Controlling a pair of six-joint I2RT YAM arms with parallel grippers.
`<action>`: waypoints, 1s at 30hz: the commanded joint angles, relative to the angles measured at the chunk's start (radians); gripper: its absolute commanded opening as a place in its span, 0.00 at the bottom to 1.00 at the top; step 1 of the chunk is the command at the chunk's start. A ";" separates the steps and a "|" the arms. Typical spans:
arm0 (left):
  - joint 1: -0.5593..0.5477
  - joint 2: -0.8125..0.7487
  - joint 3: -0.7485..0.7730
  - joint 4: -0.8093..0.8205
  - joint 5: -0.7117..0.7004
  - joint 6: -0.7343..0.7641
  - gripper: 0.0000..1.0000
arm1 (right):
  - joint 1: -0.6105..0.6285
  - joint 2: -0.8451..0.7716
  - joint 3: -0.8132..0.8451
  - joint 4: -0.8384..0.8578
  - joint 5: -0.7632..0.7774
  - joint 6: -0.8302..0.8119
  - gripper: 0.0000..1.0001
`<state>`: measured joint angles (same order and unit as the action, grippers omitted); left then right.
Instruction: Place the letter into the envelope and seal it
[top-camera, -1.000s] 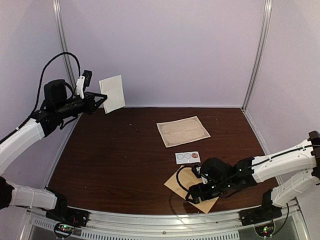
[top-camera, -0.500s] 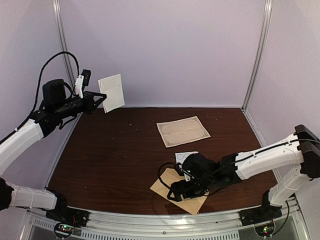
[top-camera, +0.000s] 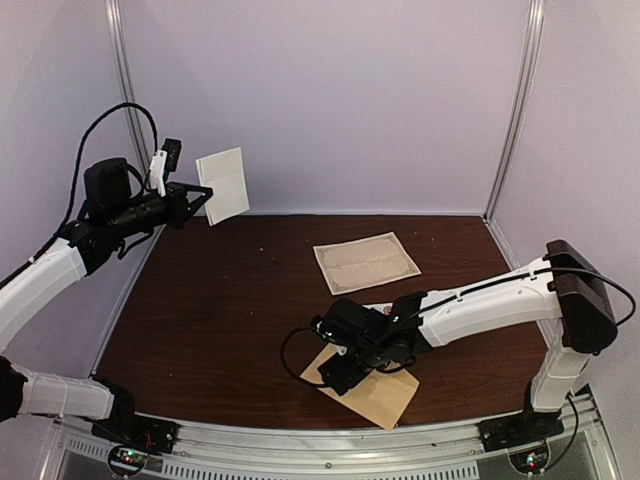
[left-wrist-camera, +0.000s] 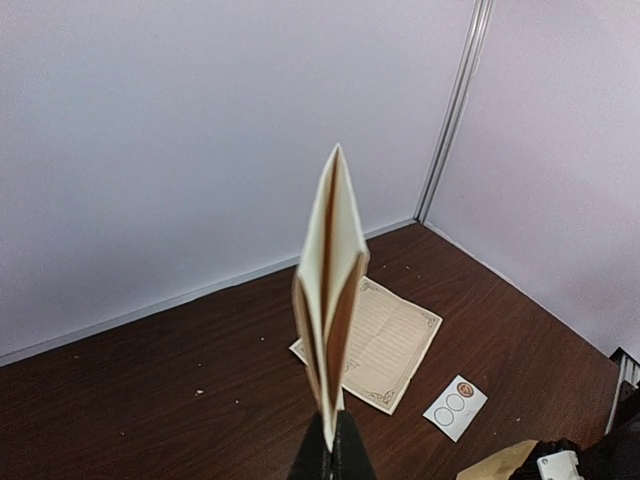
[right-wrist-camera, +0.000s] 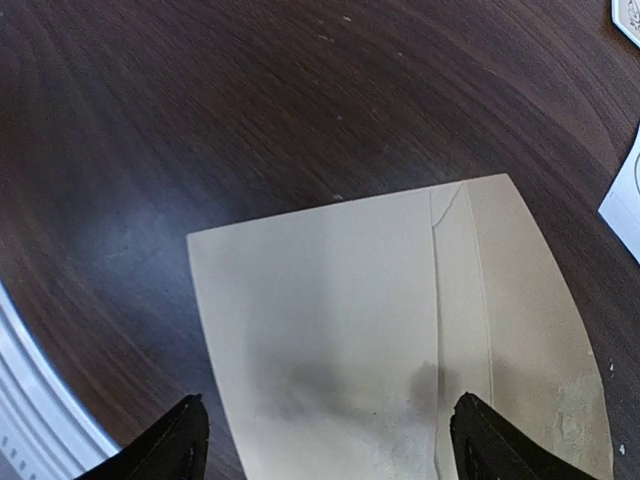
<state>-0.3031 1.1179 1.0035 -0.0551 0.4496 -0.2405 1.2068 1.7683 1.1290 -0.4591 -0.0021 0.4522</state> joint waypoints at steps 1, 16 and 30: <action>-0.001 -0.018 -0.006 0.041 0.008 0.011 0.00 | 0.007 0.044 0.044 -0.031 0.118 -0.112 0.85; -0.001 -0.019 -0.006 0.041 0.005 0.012 0.00 | -0.011 0.184 0.060 0.070 0.124 -0.051 0.84; -0.001 -0.025 -0.006 0.041 0.003 0.013 0.00 | -0.136 0.314 0.152 0.090 0.088 0.275 0.80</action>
<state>-0.3031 1.1152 1.0035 -0.0551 0.4492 -0.2405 1.1137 1.9980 1.2739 -0.3386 0.0914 0.5980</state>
